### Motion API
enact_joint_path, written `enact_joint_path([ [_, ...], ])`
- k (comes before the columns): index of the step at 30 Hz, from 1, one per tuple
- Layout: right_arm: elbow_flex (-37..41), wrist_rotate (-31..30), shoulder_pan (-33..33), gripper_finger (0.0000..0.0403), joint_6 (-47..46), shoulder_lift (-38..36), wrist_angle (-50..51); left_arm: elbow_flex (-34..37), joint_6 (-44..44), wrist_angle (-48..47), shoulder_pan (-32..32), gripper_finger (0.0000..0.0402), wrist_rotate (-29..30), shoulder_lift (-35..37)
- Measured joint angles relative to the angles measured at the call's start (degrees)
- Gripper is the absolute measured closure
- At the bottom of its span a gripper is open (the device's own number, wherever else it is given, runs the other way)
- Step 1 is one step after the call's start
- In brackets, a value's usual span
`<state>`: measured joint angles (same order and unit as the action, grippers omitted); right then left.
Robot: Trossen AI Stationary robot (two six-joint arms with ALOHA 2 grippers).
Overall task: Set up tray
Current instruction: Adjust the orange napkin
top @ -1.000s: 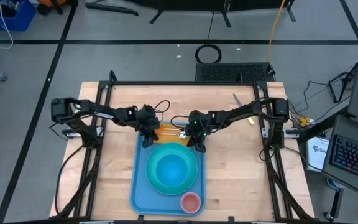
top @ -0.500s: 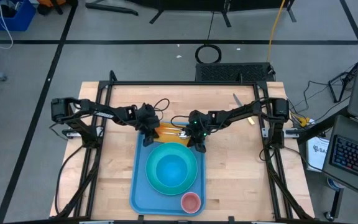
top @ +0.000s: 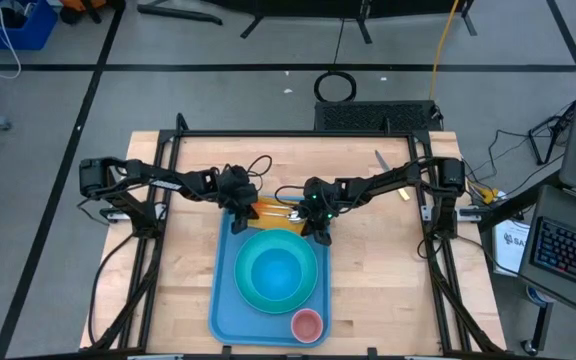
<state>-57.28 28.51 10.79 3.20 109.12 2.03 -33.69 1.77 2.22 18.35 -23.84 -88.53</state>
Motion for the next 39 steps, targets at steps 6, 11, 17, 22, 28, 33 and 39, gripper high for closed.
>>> enact_joint_path([
  [6,0.0,0.0,0.0,0.0403,0.0,0.0,0.0,0.0,0.6,1.0,0.0,0.0398,-0.2,0.0],
  [11,0.0,0.0,0.0,0.0403,0.0,0.0,-0.2,0.0,0.8,0.9,0.0,0.0399,-1.2,0.0],
  [17,0.0,0.0,0.0,0.0403,0.0,0.0,-0.3,0.0,1.0,0.3,0.0,0.0399,-0.6,-0.1],
  [22,0.0,0.0,0.0,0.0403,0.1,0.0,-0.3,0.0,0.1,1.5,0.0,0.0399,-1.5,-3.6],
  [28,0.0,0.0,0.0,0.0403,0.0,0.0,-0.4,-0.1,-0.3,3.3,0.0,0.0399,-0.6,-4.3],
  [33,0.0,0.0,0.0,0.0403,0.0,0.0,-0.2,-0.1,-0.3,3.1,1.5,0.04,0.0,-4.3],
  [39,0.0,0.0,0.0,0.0403,0.0,0.0,-0.1,-0.1,-0.5,2.7,2.5,0.0399,0.8,-4.3],
])
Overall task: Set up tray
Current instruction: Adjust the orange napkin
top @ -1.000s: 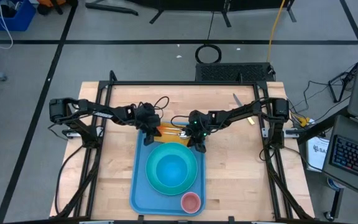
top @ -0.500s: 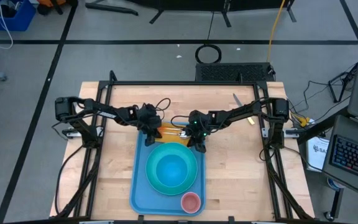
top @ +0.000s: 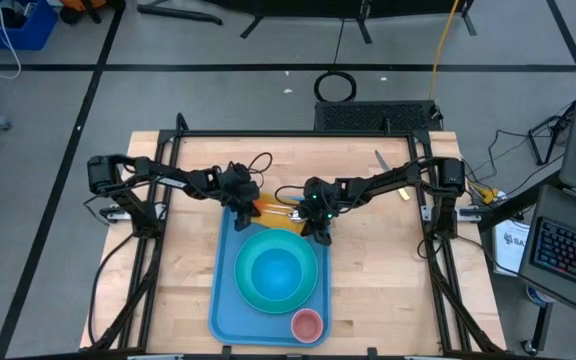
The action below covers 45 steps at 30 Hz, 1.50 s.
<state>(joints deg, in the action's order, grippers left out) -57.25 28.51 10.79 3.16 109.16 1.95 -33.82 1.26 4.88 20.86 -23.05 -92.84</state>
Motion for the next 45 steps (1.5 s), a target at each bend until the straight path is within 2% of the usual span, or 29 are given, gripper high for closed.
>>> enact_joint_path([
  [7,0.0,0.0,0.0,0.0403,-0.1,0.0,0.6,0.0,-0.5,0.4,0.0,0.0392,1.7,0.0],
  [12,0.0,0.8,0.0,0.0403,0.5,-0.1,-0.4,0.0,-1.4,0.4,-0.4,0.0398,0.4,0.0],
  [22,0.3,2.4,1.8,0.0403,1.4,-4.9,3.1,0.1,-5.5,-1.4,-3.1,0.0397,-0.4,0.0],
  [31,0.1,2.7,1.8,0.0403,1.9,-7.2,-4.1,0.1,-5.7,-1.1,-4.1,0.0398,-0.9,0.0],
  [38,-0.8,2.8,1.1,0.0403,0.3,-4.5,-11.8,0.1,-4.8,0.6,-4.2,0.0397,-0.9,-0.1],
  [45,-7.0,2.5,1.1,0.0403,0.6,0.8,-9.4,0.2,-4.3,1.3,-4.2,0.0396,-0.8,-0.1],
])
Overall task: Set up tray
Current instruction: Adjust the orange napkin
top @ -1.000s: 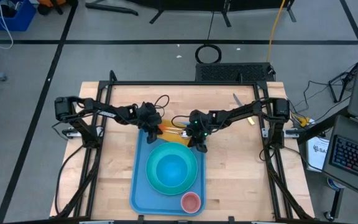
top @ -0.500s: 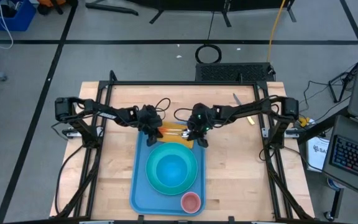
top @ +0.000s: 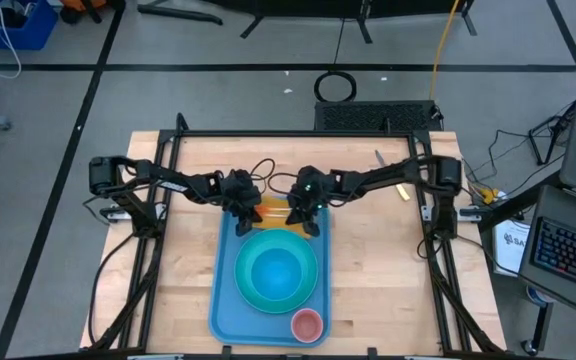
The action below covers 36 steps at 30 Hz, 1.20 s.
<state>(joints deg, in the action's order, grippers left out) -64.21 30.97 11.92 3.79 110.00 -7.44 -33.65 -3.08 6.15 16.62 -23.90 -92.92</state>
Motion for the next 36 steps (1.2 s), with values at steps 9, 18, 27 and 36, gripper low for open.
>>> enact_joint_path([
  [9,-7.7,2.1,0.0,0.0403,1.5,6.2,2.6,0.0,0.9,0.2,0.0,0.0398,0.0,0.0],
  [18,-8.4,-4.5,0.0,0.0403,3.5,6.2,4.5,0.0,1.0,1.2,0.0,0.0398,1.0,0.0],
  [27,-9.4,-5.4,-1.5,0.0403,4.2,7.8,4.4,0.0,1.0,2.2,-0.3,0.0398,2.0,0.0],
  [36,-10.3,-5.9,-2.1,0.0403,3.7,8.2,5.4,0.0,0.7,2.9,-1.3,0.0397,2.6,0.0],
])
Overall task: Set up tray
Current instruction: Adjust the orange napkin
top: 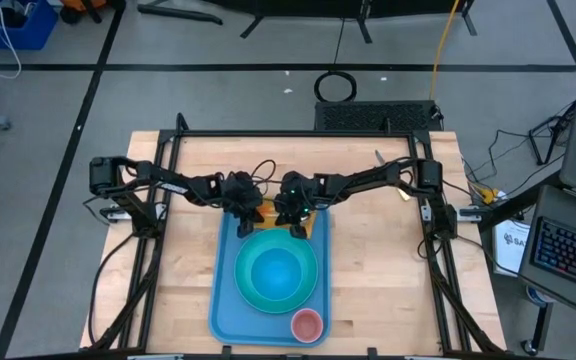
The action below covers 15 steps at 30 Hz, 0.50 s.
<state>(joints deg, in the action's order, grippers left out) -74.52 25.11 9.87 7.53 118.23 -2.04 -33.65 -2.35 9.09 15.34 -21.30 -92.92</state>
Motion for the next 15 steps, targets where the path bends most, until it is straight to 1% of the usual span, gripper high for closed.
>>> enact_joint_path([
  [3,0.0,-0.1,0.0,0.0403,-0.2,0.3,0.2,0.0,-0.4,0.0,-0.2,0.0394,0.1,0.0],
  [6,0.0,-0.1,0.0,0.0403,-1.6,0.9,0.0,0.0,-0.8,0.0,-0.2,0.0398,0.4,0.0],
  [10,-0.7,-0.1,0.0,0.0403,-1.9,3.2,-0.8,0.0,-1.0,-0.1,-0.2,0.0394,0.4,0.0],
  [15,-1.1,-3.0,-0.2,0.0403,-0.3,3.0,-0.7,0.0,-1.2,-0.3,-0.3,0.0398,0.5,-0.2],
])
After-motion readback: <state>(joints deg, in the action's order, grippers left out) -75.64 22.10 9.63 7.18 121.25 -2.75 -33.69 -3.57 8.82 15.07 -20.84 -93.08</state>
